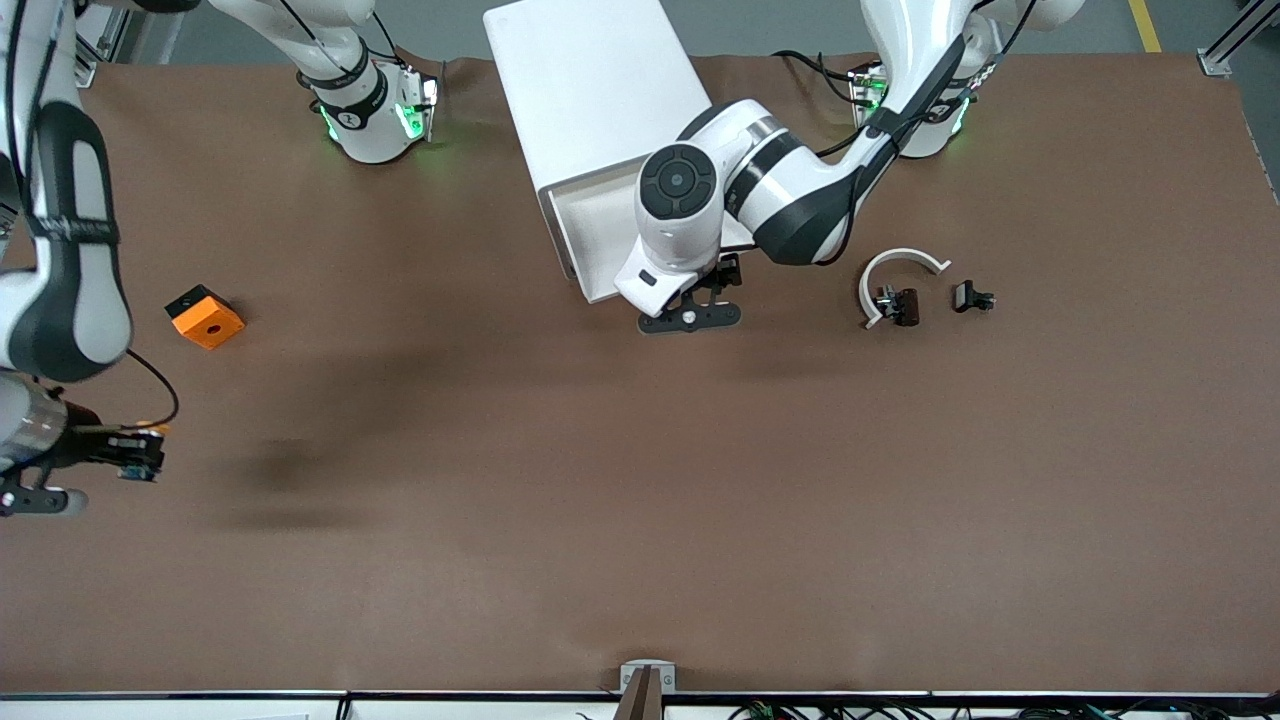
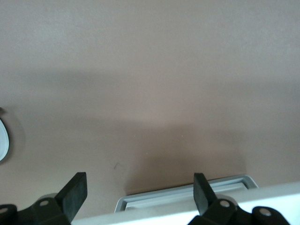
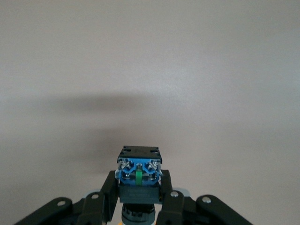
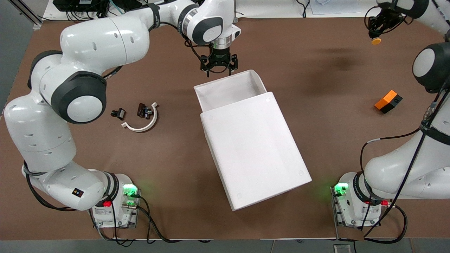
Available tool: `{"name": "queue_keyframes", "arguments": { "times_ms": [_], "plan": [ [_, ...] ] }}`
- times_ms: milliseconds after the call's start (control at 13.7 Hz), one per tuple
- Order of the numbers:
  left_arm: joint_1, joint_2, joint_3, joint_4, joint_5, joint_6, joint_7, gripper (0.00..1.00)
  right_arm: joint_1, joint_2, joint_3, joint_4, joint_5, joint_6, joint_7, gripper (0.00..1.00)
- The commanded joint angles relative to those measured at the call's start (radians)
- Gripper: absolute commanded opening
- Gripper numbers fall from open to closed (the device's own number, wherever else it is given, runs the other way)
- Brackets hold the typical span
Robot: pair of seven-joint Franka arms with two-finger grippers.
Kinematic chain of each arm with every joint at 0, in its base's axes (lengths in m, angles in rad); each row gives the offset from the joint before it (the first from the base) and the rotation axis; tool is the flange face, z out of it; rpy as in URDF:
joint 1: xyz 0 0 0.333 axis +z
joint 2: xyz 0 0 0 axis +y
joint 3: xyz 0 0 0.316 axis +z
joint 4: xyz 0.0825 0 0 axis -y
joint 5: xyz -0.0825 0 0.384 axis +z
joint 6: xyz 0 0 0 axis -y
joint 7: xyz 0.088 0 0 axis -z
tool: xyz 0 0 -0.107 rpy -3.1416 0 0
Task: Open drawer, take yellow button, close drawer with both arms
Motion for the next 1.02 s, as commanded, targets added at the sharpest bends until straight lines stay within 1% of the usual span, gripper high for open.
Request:
{"name": "queue_keyframes", "arguments": {
  "times_ms": [0,292,438,657,949],
  "plan": [
    [0.003,-0.033,-0.024,-0.028,0.018,-0.017,0.003,1.00,-0.022,0.073,0.027,0.033,-0.014,0.041,-0.006,0.00],
    [-0.020,-0.030,-0.027,-0.029,-0.018,-0.022,0.003,1.00,-0.031,0.105,0.027,0.033,0.049,0.042,-0.010,0.00],
    [-0.024,-0.030,-0.027,-0.029,-0.040,-0.022,0.003,1.00,-0.034,0.125,0.027,0.033,0.049,0.061,-0.010,0.00],
    [-0.046,-0.028,-0.027,-0.029,-0.069,-0.022,0.001,1.00,-0.064,0.169,0.027,0.033,0.049,0.146,-0.010,0.00],
    [-0.067,-0.027,-0.027,-0.029,-0.130,-0.022,0.000,1.00,-0.071,0.195,0.027,0.033,0.049,0.182,-0.007,0.00]
  ]
}}
